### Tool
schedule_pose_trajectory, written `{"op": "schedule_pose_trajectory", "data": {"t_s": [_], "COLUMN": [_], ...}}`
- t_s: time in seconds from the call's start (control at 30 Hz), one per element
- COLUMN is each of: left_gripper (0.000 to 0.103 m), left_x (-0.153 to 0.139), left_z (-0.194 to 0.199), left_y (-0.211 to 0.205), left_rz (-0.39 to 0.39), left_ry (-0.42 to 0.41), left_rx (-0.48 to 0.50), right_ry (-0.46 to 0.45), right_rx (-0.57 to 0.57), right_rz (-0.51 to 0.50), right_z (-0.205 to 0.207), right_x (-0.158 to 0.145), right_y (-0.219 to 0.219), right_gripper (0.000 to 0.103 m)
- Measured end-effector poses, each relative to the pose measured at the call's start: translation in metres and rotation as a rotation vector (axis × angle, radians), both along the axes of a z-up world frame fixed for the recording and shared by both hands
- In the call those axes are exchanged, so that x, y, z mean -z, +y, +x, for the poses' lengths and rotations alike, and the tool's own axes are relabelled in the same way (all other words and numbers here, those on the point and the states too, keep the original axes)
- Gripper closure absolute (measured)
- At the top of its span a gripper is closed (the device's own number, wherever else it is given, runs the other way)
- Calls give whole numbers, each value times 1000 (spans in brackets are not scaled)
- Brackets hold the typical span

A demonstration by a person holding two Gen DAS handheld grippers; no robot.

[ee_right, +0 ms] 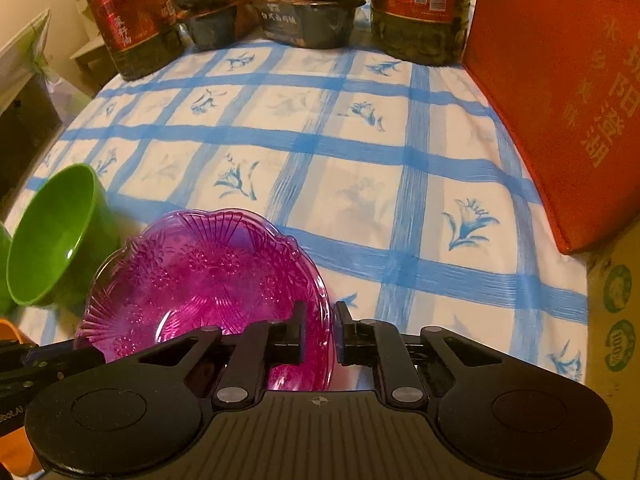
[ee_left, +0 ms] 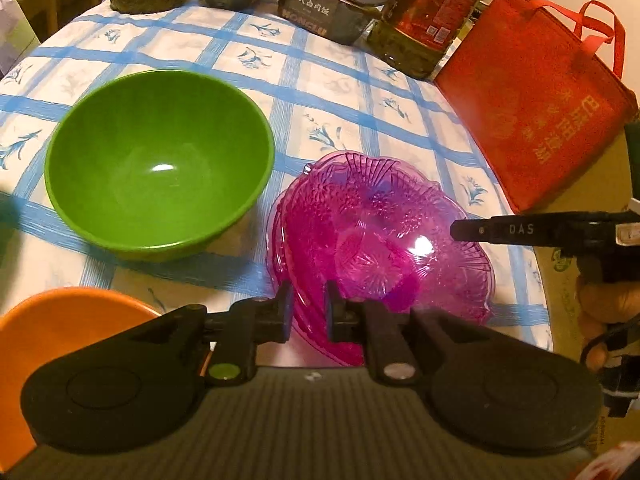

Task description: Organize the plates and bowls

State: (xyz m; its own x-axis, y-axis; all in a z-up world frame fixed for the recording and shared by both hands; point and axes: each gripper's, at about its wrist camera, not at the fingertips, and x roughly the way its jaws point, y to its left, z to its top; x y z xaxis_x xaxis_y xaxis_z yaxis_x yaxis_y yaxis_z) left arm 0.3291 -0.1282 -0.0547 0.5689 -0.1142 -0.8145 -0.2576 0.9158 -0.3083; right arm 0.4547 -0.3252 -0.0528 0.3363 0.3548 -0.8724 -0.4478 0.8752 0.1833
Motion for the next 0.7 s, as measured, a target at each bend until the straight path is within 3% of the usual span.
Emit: {"op": "schedule_pose_trajectory", "data": {"t_s": [0.17,0.3,0.5,0.63,0.7], "left_gripper": [83,73,71,70,70], "left_x": [-1,-4,-22,-32,-34], "left_z": [0,-3,-9,-10,-11], "left_y": [-1,-3,-7,-10,-9], "left_rz": [-7,-4,5,5,2], "left_ry": [-4,-9,-64,-92,-95], "left_rx": [12,19,40,51,49], "right_ry": [-28,-28,-32,11,31], "right_rx": [-5,39,87,126,124], "right_rz": [24,71,114,131,136], "right_z": [-1,-5,-21,-31,-35], "right_x": [1,-4,-21,-18,-11], "right_y": [-2,-15,-35,-43,-42], "right_gripper": [89,81,80,81,86]}}
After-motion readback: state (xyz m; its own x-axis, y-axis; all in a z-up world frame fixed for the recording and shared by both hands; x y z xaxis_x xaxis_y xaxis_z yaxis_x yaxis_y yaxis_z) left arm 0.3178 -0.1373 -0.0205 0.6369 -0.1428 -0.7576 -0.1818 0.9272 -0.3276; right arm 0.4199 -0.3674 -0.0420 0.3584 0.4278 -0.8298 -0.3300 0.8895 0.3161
